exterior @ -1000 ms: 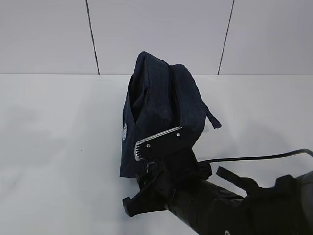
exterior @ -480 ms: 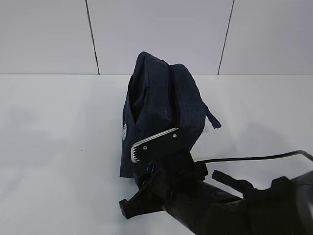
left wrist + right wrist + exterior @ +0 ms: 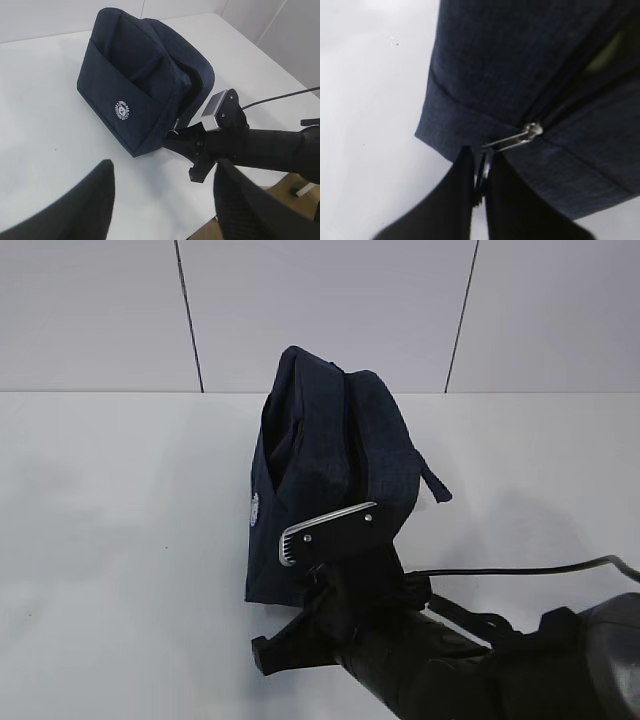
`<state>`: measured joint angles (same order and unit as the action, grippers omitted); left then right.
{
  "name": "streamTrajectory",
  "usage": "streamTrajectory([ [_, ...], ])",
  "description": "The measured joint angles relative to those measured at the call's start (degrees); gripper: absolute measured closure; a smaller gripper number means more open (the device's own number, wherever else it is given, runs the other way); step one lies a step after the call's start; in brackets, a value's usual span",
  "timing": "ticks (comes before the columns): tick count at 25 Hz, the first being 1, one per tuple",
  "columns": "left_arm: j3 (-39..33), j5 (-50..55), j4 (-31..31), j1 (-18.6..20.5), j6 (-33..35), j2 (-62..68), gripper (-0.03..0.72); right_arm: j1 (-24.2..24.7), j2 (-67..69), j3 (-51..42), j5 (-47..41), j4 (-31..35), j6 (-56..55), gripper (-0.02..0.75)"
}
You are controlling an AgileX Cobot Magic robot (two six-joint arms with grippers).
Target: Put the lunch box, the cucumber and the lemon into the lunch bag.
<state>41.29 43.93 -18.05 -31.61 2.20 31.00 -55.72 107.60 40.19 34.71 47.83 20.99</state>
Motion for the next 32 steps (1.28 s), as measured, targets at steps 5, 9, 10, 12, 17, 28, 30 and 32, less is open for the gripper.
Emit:
streamTrajectory([
  [5,0.0,0.1,0.0,0.0,0.0,0.0,0.253,0.0,0.0,0.0,1.5,0.3,-0.1,0.718],
  [9,0.0,0.1,0.0,0.0,0.0,0.0,0.255,0.0,0.0,0.0,0.4,0.3,-0.1,0.718],
  [10,0.0,0.1,0.0,0.0,0.0,0.0,0.255,0.0,0.0,0.0,-0.4,0.3,-0.1,0.718],
  [12,0.0,0.1,0.0,0.0,0.0,0.0,0.255,0.0,0.0,0.0,-2.2,0.4,-0.1,0.718],
  [17,0.0,0.1,0.0,0.0,0.0,0.0,0.256,0.0,-2.1,-1.7,-4.5,2.9,0.8,0.718],
  [28,0.0,0.1,0.0,0.0,0.0,0.0,0.257,0.0,-10.3,-2.7,-11.4,7.7,10.2,0.718],
  [30,0.0,0.1,0.0,0.0,0.0,0.0,0.257,0.0,-11.6,-2.7,-12.5,10.0,13.3,0.718],
  [32,0.0,0.1,0.0,0.0,0.0,0.0,0.257,0.0,-12.9,-2.9,-12.9,12.3,17.0,0.718],
])
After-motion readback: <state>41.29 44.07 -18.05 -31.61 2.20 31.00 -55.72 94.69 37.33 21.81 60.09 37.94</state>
